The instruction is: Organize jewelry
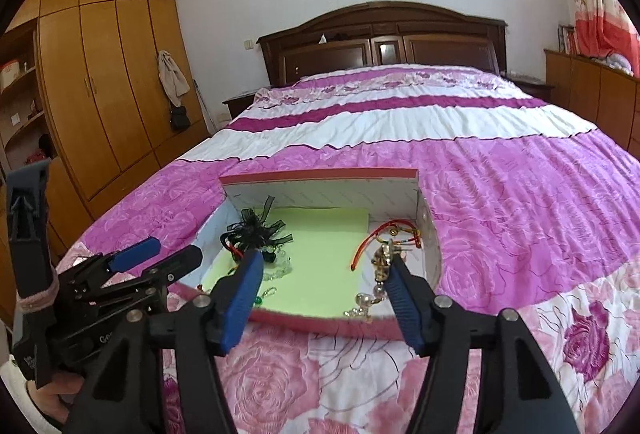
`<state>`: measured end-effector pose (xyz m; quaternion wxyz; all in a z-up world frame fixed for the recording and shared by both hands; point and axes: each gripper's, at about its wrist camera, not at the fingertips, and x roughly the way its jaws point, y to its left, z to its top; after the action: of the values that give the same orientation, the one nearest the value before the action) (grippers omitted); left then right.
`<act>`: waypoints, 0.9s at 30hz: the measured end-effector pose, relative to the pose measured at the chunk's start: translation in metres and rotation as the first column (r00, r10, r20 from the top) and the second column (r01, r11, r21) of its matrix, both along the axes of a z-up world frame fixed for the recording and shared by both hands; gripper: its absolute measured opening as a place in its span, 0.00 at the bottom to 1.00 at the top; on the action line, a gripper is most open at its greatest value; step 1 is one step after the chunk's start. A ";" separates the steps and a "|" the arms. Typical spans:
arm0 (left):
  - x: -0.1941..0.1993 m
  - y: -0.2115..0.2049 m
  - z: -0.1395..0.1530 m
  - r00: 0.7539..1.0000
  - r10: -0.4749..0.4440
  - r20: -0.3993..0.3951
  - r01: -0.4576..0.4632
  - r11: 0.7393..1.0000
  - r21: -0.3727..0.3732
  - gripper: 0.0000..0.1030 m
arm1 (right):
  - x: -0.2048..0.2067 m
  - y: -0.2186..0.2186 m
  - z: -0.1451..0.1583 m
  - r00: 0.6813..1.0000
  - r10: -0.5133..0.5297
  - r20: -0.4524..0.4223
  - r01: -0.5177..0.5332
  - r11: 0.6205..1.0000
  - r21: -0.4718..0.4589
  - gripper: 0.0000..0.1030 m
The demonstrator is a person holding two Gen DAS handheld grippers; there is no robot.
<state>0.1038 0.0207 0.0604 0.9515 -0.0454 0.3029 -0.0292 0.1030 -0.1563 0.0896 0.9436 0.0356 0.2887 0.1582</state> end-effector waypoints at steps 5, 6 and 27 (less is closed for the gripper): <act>-0.012 0.000 -0.004 1.000 0.004 0.005 -0.004 1.000 -0.004 0.60 | -0.020 0.000 -0.007 0.999 -0.016 0.040 0.017 1.000 -0.011 0.69; -0.014 -0.001 -0.007 1.000 0.008 0.007 -0.008 1.000 0.002 0.61 | -0.023 0.001 -0.008 0.999 -0.019 0.043 0.020 1.000 -0.014 0.69; -0.033 -0.023 -0.040 0.999 -0.017 -0.034 0.020 0.997 0.069 0.61 | -0.049 -0.012 -0.059 0.993 -0.110 0.048 0.112 0.994 -0.021 0.98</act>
<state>0.0703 -0.0021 0.0207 0.9469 -0.0101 0.3202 -0.0267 0.0542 -0.1685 0.0310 0.9578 0.0369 0.2659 0.1029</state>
